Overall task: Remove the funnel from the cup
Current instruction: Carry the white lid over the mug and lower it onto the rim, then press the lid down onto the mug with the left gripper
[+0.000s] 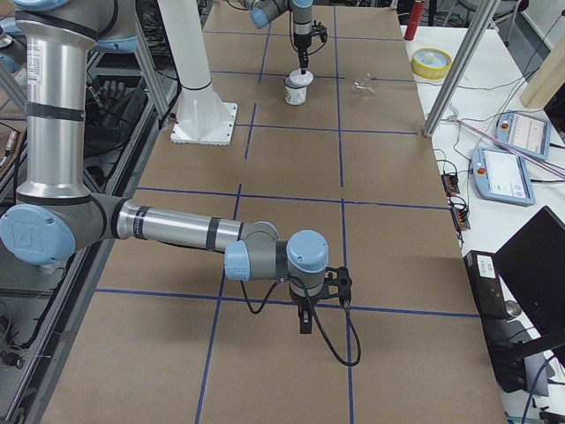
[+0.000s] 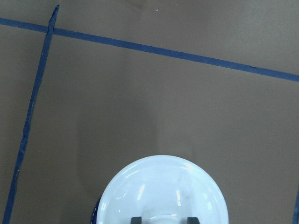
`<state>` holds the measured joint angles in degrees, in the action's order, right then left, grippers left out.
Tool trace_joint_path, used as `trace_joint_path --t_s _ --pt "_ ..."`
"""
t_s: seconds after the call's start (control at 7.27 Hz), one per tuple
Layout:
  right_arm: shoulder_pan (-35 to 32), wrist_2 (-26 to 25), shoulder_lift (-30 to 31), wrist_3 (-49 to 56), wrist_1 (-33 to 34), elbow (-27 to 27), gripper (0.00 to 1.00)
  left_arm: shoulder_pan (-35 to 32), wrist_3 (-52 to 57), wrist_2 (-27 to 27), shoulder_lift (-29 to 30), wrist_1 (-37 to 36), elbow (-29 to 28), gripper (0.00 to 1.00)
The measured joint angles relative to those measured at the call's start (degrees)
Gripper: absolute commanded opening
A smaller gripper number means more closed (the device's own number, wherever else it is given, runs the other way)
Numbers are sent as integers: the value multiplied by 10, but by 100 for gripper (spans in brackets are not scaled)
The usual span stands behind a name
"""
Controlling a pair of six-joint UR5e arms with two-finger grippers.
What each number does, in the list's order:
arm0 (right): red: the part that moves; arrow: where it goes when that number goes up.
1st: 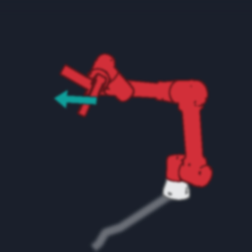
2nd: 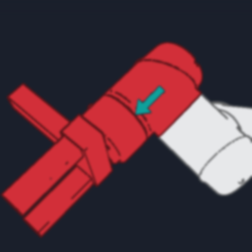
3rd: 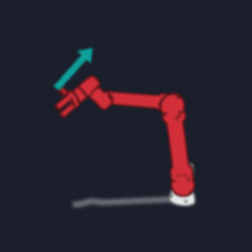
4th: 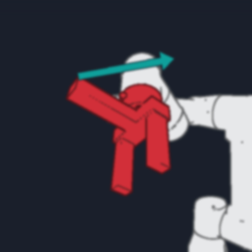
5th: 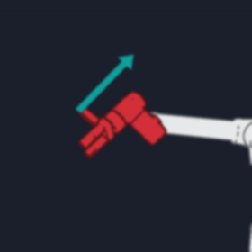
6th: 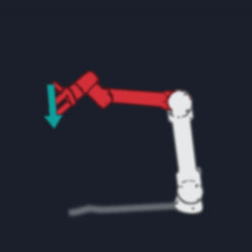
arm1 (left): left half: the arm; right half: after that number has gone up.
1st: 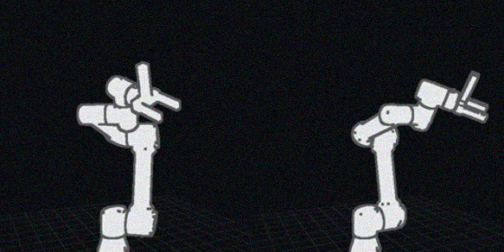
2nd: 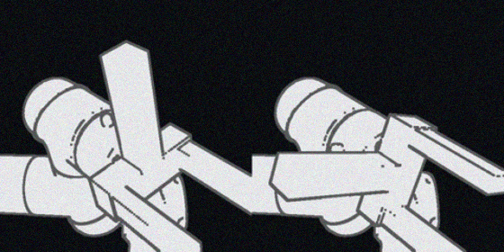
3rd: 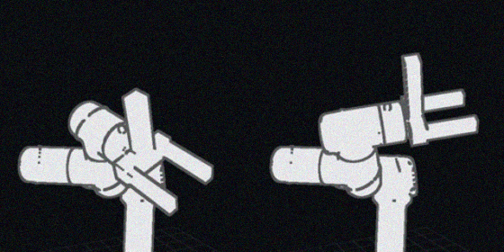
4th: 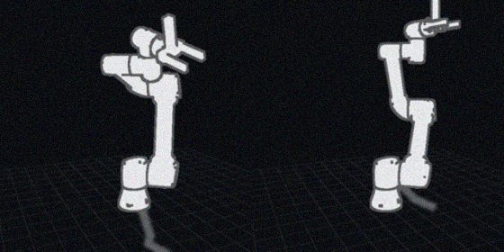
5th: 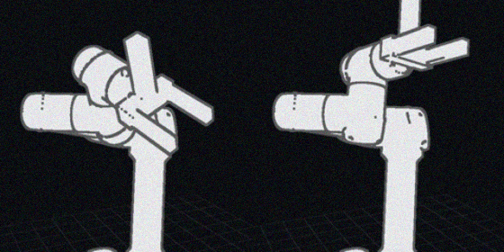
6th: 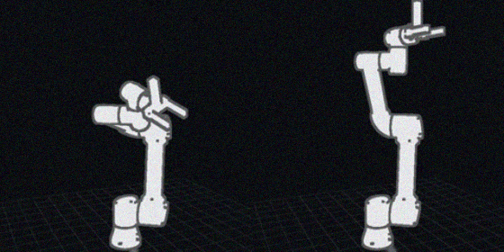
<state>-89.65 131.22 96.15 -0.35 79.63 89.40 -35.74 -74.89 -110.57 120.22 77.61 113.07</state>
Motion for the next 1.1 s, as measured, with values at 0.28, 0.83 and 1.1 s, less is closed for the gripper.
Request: trace_joint_path --t_s 0.28,0.83,1.1 --pt "0 0 0 0 0 0 100 3 -1 0 -2 0 3 0" --pt "0 0 0 0 0 0 100 17 -12 2 -9 0 10 0" --pt "0 0 0 0 0 0 100 18 -12 3 -20 0 19 0"
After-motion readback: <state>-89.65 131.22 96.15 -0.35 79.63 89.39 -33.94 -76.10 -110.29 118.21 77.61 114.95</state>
